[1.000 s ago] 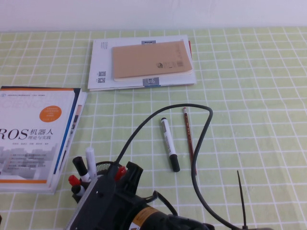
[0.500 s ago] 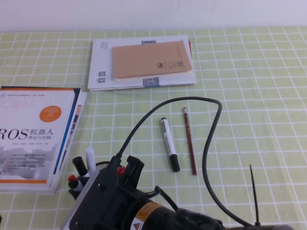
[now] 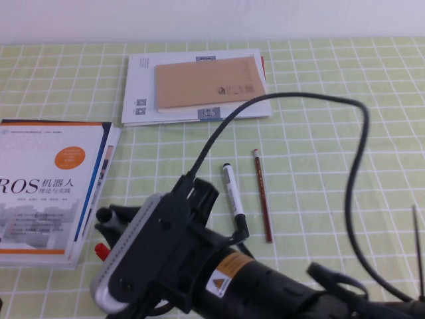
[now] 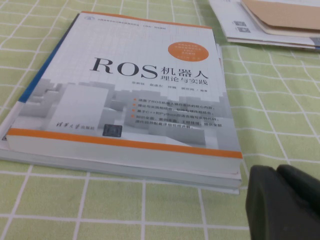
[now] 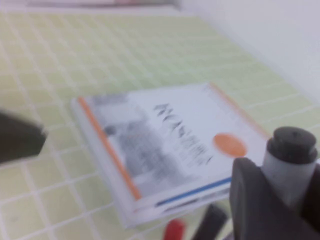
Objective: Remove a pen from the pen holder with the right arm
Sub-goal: 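Take a marker out of the pen holder and lay it on the table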
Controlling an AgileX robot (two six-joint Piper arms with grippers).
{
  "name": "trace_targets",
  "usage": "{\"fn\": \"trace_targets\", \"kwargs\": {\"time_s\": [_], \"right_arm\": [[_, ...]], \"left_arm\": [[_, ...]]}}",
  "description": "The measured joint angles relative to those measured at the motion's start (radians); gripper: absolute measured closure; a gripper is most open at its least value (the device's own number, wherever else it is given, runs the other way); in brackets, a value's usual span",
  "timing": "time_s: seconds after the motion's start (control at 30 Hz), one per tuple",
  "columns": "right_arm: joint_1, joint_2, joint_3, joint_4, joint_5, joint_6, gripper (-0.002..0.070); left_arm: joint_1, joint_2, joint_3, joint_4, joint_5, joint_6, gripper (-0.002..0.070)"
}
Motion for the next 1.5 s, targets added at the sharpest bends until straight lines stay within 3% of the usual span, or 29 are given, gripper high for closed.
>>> {"fn": "trace_targets", "kwargs": {"time_s": [0.3, 0.47, 0.63, 0.83, 1.17, 1.5], "right_arm": [[-0.028, -0.111, 0.0, 0.032, -0.063, -0.078, 0.0569], [-0.152, -0.141, 0.0, -0.063, 0.0, 0.041, 0.0569], [-0.323, -0.157, 0.0, -0.172, 0.164, 0.283, 0.0569], [-0.541, -0.142, -0.082, -0.291, 0.546, 0.594, 0.0569], [-0.665, 0.024, -0.327, -0.288, 1.035, 0.689, 0.0569], [-0.751, 0.274, -0.502, -0.288, 1.126, 0.749, 0.0569]], "left_arm": [[0.0, 0.0, 0.0, 0.0, 0.0, 0.0, 0.0683], [0.0, 0.0, 0.0, 0.0, 0.0, 0.0, 0.0683], [0.0, 0.0, 0.0, 0.0, 0.0, 0.0, 0.0683], [0.0, 0.0, 0.0, 0.0, 0.0, 0.0, 0.0683], [0.0, 0.0, 0.0, 0.0, 0.0, 0.0, 0.0683], [0.0, 0.0, 0.0, 0.0, 0.0, 0.0, 0.0683]]}}
